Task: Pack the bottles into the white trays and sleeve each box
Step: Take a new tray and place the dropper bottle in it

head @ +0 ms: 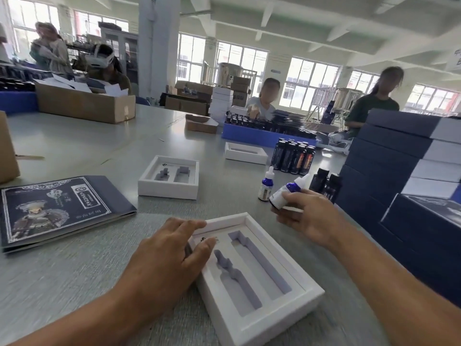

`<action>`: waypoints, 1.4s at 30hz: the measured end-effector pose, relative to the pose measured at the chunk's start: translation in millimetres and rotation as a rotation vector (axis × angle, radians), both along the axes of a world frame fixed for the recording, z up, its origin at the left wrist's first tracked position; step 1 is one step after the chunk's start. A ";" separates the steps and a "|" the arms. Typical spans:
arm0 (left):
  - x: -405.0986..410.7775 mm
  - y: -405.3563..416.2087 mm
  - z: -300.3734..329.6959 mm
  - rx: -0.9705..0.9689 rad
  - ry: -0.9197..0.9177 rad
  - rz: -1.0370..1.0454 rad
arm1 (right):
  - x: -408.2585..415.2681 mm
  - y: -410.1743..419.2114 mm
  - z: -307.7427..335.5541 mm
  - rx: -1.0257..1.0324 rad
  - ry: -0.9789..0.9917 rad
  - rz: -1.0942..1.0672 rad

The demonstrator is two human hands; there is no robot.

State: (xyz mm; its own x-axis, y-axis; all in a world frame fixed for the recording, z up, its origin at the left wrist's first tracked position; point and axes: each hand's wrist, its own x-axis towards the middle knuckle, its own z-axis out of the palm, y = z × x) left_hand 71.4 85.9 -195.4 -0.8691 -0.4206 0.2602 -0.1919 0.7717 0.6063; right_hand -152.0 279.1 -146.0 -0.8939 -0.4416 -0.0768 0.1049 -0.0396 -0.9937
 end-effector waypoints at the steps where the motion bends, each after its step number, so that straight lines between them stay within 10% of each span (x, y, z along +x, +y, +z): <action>1: -0.7 -0.4 -0.9 -0.001 0.001 0.002 | 12.6 14.3 7.1 -0.114 -0.105 0.060; 15: -1.0 7.6 7.9 0.002 -0.027 -0.017 | 144.6 94.0 27.4 -0.028 -0.050 0.176; 42: 0.6 26.9 1.9 0.031 0.065 0.005 | 184.9 54.3 -1.4 0.850 0.988 0.263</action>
State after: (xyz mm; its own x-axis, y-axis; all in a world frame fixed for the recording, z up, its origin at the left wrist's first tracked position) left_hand 72.1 112.8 -193.5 -0.8485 -0.4337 0.3033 -0.1550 0.7516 0.6411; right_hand 32.8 333.4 -147.4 -0.6294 -0.7468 0.2149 -0.7616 0.5379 -0.3615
